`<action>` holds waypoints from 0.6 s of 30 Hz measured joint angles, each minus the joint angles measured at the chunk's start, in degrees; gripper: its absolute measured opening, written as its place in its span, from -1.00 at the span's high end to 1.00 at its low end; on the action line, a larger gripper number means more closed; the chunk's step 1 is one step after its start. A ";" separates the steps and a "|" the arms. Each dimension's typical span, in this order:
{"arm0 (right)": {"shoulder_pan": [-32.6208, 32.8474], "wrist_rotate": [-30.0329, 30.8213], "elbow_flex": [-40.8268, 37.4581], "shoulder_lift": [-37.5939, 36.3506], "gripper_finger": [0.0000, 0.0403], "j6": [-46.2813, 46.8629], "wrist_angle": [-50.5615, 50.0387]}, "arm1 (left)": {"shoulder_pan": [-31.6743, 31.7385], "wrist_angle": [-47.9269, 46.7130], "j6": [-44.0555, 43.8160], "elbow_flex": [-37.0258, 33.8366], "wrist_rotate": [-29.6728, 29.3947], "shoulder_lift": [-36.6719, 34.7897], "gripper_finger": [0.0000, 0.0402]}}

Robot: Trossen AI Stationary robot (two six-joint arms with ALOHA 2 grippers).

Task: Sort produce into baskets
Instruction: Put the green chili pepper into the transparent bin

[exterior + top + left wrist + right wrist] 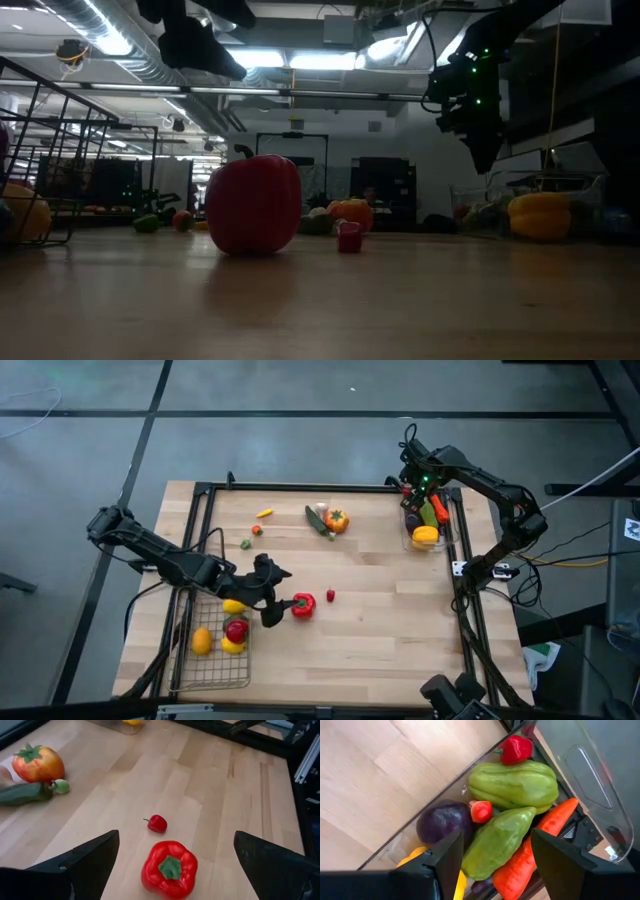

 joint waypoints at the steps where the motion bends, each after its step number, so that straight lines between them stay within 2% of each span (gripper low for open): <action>1: 0.02 0.00 0.00 -0.04 -0.15 0.00 0.00 | 0.26 0.04 0.01 0.00 0.08 0.13 -0.95; 5: 0.02 -1.39 1.03 -1.56 -0.15 -0.19 -0.28 | 0.27 -0.15 0.23 0.02 0.73 0.19 -0.95; 9: 0.02 -6.41 3.47 -4.58 -0.15 0.36 0.03 | 0.40 -0.40 1.62 0.02 0.86 0.19 -0.93; 18: 4.96 -26.53 4.94 -9.81 -0.15 5.60 7.73 | 5.40 -0.37 3.03 0.02 0.91 0.19 -0.87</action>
